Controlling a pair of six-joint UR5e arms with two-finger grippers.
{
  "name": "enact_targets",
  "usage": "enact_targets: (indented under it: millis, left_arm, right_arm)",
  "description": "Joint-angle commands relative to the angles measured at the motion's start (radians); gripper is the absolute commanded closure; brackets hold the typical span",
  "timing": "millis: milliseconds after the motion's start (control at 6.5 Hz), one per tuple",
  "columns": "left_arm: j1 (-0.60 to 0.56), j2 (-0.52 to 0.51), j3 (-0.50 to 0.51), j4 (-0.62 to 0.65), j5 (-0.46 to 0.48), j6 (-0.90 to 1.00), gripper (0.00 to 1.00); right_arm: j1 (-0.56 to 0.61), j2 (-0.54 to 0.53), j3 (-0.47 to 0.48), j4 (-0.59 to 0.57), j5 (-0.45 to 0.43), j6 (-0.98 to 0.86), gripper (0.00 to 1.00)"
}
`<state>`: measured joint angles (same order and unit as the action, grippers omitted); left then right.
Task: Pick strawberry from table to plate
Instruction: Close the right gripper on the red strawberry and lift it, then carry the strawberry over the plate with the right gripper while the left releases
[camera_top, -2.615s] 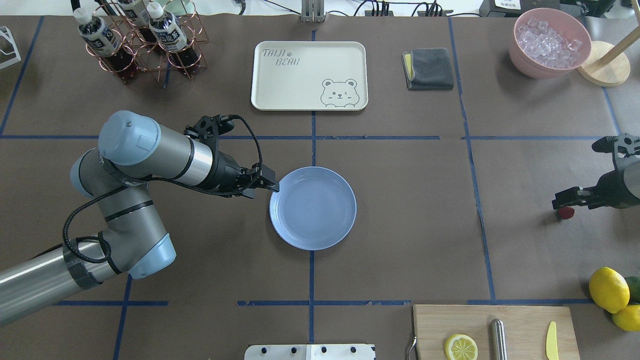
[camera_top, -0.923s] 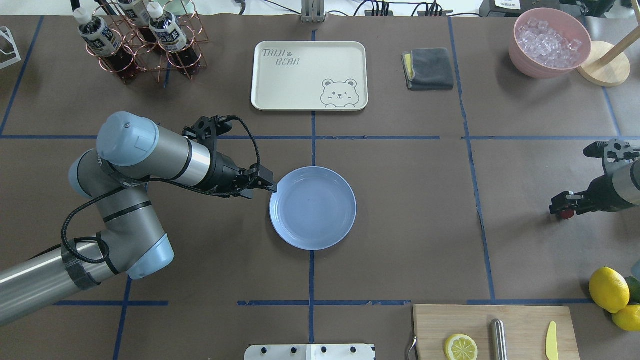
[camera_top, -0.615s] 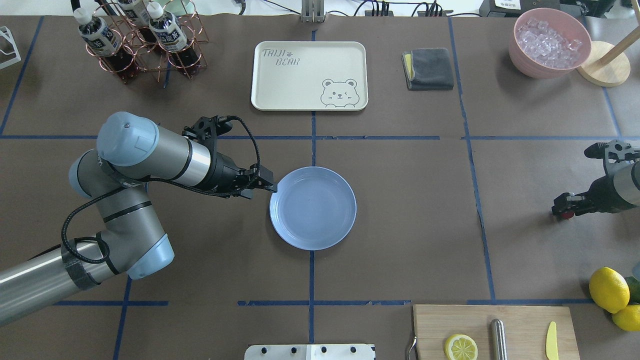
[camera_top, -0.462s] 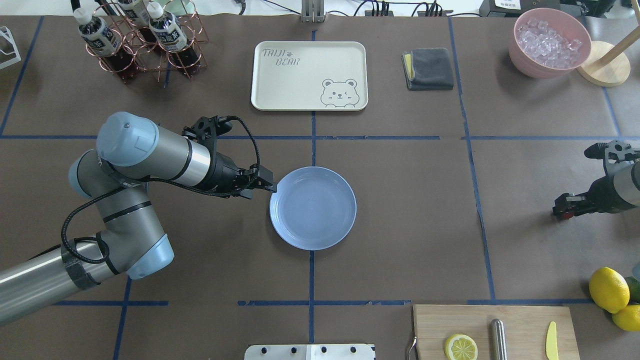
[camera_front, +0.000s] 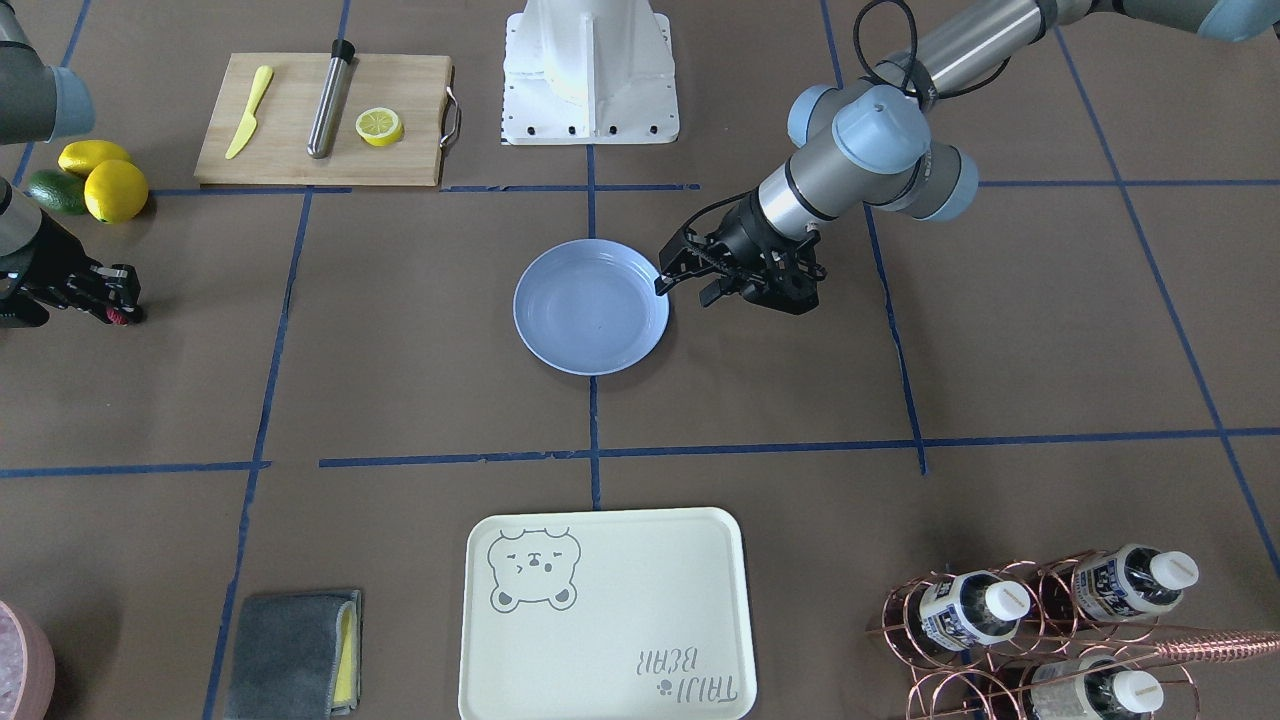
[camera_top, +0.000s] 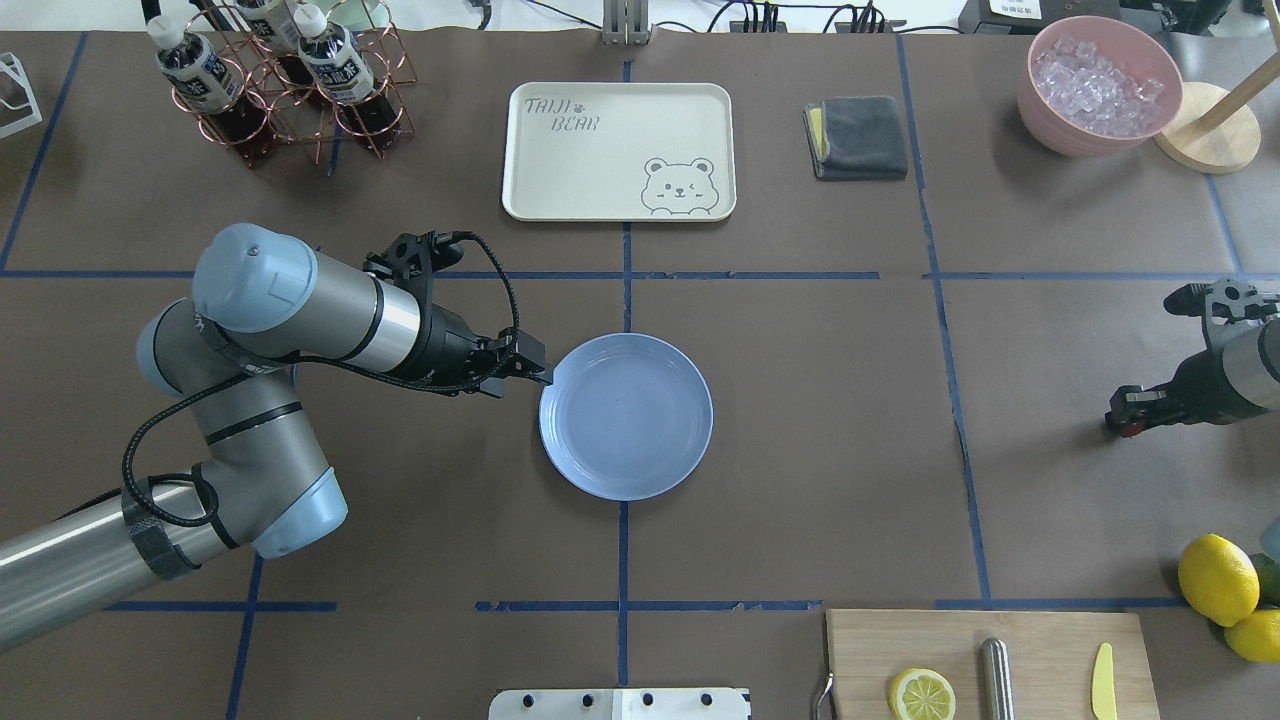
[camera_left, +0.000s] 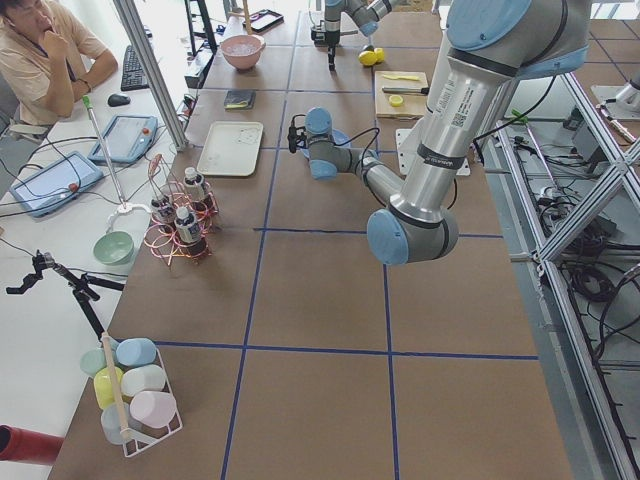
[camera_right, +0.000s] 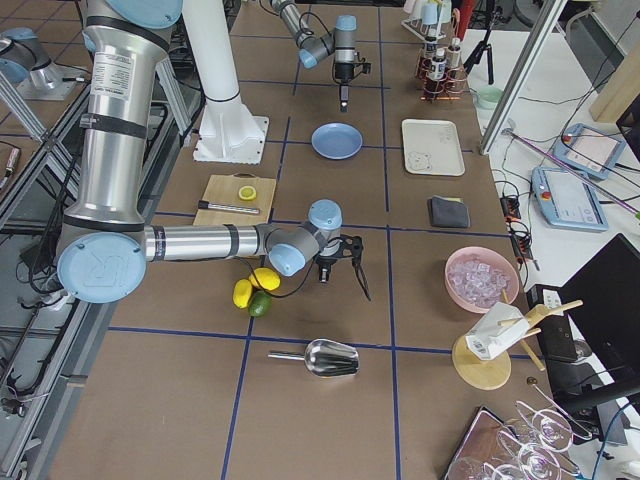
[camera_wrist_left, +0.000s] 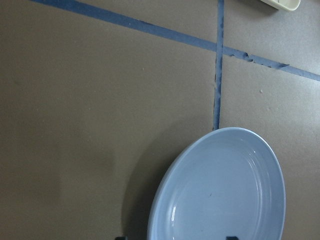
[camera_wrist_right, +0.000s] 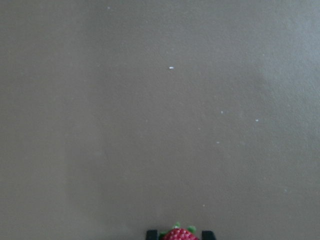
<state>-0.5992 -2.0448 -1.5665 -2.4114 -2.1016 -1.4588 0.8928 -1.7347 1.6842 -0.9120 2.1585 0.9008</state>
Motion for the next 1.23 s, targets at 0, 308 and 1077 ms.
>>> enact_targets:
  millis: [0, 308, 1077]
  left_arm:
    - [-0.002, 0.000, -0.006, 0.000, 0.000, 0.000, 0.27]
    - [-0.013, 0.032, -0.055, 0.000, -0.008, 0.003, 0.27]
    - [-0.088, 0.179, -0.179, 0.000, -0.012, 0.008, 0.27]
  right_arm:
    - [-0.005, 0.009, 0.066, -0.014, 0.012, 0.030, 1.00]
    - [-0.102, 0.210, 0.127, -0.150, 0.044, 0.348, 1.00]
    - [-0.458, 0.719, 0.096, -0.501, -0.331, 0.708, 1.00]
